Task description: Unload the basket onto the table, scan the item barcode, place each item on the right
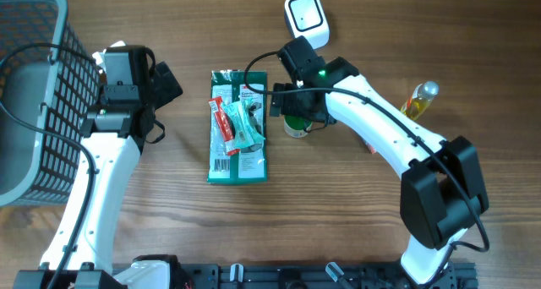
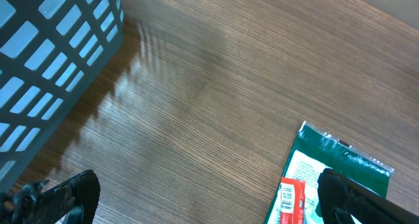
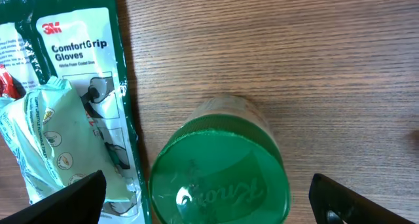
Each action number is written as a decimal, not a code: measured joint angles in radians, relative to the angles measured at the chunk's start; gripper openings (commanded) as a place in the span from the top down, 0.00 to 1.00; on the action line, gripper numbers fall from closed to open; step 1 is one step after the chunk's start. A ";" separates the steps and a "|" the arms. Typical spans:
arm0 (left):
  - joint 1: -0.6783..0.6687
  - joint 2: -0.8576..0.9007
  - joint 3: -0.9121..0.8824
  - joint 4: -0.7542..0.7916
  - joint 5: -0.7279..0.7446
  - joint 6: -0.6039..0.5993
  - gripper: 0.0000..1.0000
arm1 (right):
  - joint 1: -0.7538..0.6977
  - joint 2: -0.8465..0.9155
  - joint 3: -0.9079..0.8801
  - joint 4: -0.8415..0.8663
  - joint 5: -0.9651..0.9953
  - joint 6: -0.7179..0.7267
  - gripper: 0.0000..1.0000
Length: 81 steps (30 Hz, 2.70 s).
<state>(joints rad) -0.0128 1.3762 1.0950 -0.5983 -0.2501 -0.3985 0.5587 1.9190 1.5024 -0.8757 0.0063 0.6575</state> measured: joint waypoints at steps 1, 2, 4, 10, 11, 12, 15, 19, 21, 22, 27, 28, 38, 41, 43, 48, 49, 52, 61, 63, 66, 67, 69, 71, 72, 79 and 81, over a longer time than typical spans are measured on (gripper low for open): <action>0.000 0.000 0.000 0.000 0.000 0.000 0.00 | -0.003 0.000 0.000 0.000 0.000 0.000 0.00; 0.000 0.000 0.000 0.000 0.000 0.000 0.00 | -0.006 0.000 0.000 0.000 -0.002 0.000 0.00; 0.000 0.000 0.000 0.000 0.000 0.000 0.00 | -0.008 -0.006 0.000 0.000 -0.003 0.000 0.00; 0.000 0.000 0.000 0.000 0.000 0.000 0.00 | -0.008 -0.019 0.000 0.000 -0.003 0.000 0.00; 0.000 0.000 0.000 0.000 0.000 0.000 0.00 | -0.008 -0.019 0.000 0.000 -0.003 0.000 0.00; 0.000 0.000 0.000 0.000 0.000 0.000 0.00 | -0.008 -0.019 0.000 0.000 -0.003 0.000 0.00; 0.000 0.000 0.000 0.000 0.000 0.000 0.00 | -0.008 -0.019 0.000 -0.003 -0.003 0.000 0.00; 0.000 0.000 0.000 0.000 0.000 0.000 0.00 | -0.008 -0.019 0.000 -0.008 -0.003 0.000 0.00; 0.000 0.000 0.000 0.000 0.000 0.000 0.00 | -0.008 -0.019 0.000 -0.008 -0.003 0.000 0.00; 0.000 0.000 0.000 0.000 0.000 0.000 0.00 | -0.008 -0.019 0.000 -0.008 -0.003 0.000 0.00; 0.000 0.000 0.000 0.000 0.000 0.000 0.00 | -0.008 -0.019 0.000 -0.008 -0.003 0.000 0.00; 0.000 0.000 0.000 0.000 0.000 0.000 0.00 | -0.008 -0.019 0.000 -0.008 -0.003 0.000 0.00; 0.000 0.000 0.000 0.000 0.000 0.000 0.00 | -0.008 -0.019 0.000 -0.008 -0.003 0.000 0.00; 0.000 0.000 0.000 0.000 0.000 0.000 0.00 | -0.008 -0.019 0.000 0.002 -0.003 0.000 0.00; 0.000 0.000 0.000 0.000 0.000 0.000 0.00 | -0.008 -0.019 -0.003 0.012 -0.003 0.000 0.00; 0.000 0.000 0.000 0.000 0.000 0.000 0.00 | -0.008 -0.019 -0.054 0.043 -0.003 0.000 0.00; 0.000 0.000 0.000 0.000 0.000 0.000 0.00 | -0.008 -0.019 -0.062 0.047 -0.003 0.000 0.00; 0.000 0.000 0.000 0.000 0.000 0.000 0.00 | -0.008 -0.019 -0.100 0.070 -0.003 0.000 0.00; 0.000 0.000 0.000 0.000 0.000 0.000 0.00 | -0.008 -0.017 -0.108 0.076 0.002 -0.016 0.31; 0.000 0.000 0.000 0.000 0.000 0.000 0.00 | -0.008 -0.017 -0.108 0.058 0.007 -0.063 0.31; 0.000 0.000 0.000 0.000 0.000 0.000 0.00 | -0.008 -0.017 -0.108 0.059 0.013 -0.102 0.00; 0.000 0.000 0.000 0.000 0.000 0.000 0.00 | -0.008 -0.017 -0.108 0.064 0.013 -0.111 0.00; 0.000 0.000 0.000 0.000 0.000 0.000 0.00 | -0.008 -0.017 -0.109 0.097 0.013 -0.121 0.01; 0.000 0.000 0.000 0.000 0.000 0.000 0.00 | -0.008 -0.017 -0.109 0.110 0.013 -0.122 0.10; 0.000 0.000 0.000 0.000 0.000 0.000 0.00 | -0.008 -0.017 -0.109 0.111 0.013 -0.125 0.10; 0.000 0.000 0.000 0.000 0.000 0.000 0.00 | -0.008 -0.017 -0.109 0.111 0.013 -0.129 0.11; 0.000 0.000 0.000 0.000 0.000 0.000 0.00 | -0.008 -0.017 -0.109 0.111 0.013 -0.129 0.16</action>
<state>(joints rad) -0.0128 1.3762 1.0950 -0.5983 -0.2501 -0.3988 0.5507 1.9018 1.3937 -0.7650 0.0193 0.5282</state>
